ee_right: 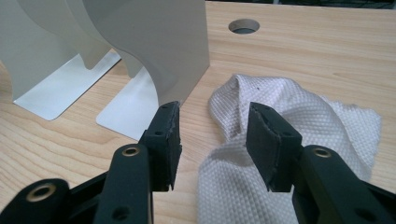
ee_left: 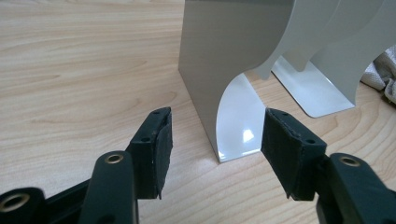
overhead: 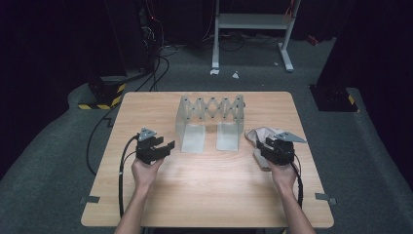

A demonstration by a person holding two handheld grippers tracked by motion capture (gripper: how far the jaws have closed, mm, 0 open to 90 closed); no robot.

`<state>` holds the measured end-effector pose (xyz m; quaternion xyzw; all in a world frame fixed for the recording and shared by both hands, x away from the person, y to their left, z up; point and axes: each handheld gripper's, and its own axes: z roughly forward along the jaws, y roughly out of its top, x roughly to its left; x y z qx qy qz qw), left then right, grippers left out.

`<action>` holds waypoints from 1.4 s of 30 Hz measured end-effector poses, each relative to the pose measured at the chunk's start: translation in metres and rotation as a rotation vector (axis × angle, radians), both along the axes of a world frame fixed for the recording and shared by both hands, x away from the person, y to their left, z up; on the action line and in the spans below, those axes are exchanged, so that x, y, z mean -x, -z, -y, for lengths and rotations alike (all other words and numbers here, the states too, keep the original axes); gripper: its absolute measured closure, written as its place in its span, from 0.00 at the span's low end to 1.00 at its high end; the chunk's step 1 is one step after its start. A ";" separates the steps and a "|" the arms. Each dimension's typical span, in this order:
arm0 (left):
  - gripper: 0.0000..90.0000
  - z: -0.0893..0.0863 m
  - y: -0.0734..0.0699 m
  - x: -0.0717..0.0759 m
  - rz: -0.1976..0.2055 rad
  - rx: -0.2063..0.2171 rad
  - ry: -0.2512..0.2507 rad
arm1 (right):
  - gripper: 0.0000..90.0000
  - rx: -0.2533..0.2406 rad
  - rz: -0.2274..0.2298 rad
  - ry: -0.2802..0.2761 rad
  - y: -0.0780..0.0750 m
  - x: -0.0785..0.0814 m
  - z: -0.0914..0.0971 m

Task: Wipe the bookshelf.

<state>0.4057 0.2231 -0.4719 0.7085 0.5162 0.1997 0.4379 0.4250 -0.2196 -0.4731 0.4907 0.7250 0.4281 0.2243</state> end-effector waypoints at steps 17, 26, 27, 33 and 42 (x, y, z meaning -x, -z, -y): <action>0.47 -0.008 0.015 0.014 -0.010 -0.035 -0.014 | 0.61 -0.018 0.006 0.072 0.010 0.020 0.035; 0.47 -0.006 0.026 0.020 -0.033 -0.061 -0.015 | 0.68 0.008 -0.002 0.119 0.020 0.030 0.053; 0.47 -0.006 0.026 0.020 -0.033 -0.061 -0.015 | 0.68 0.008 -0.002 0.119 0.020 0.030 0.053; 0.46 -0.004 0.036 0.023 -0.067 -0.062 -0.009 | 0.69 0.027 -0.027 0.161 0.032 0.038 0.066; 0.46 0.002 0.047 0.027 -0.087 -0.119 -0.009 | 0.65 0.082 -0.047 0.189 0.043 0.042 0.072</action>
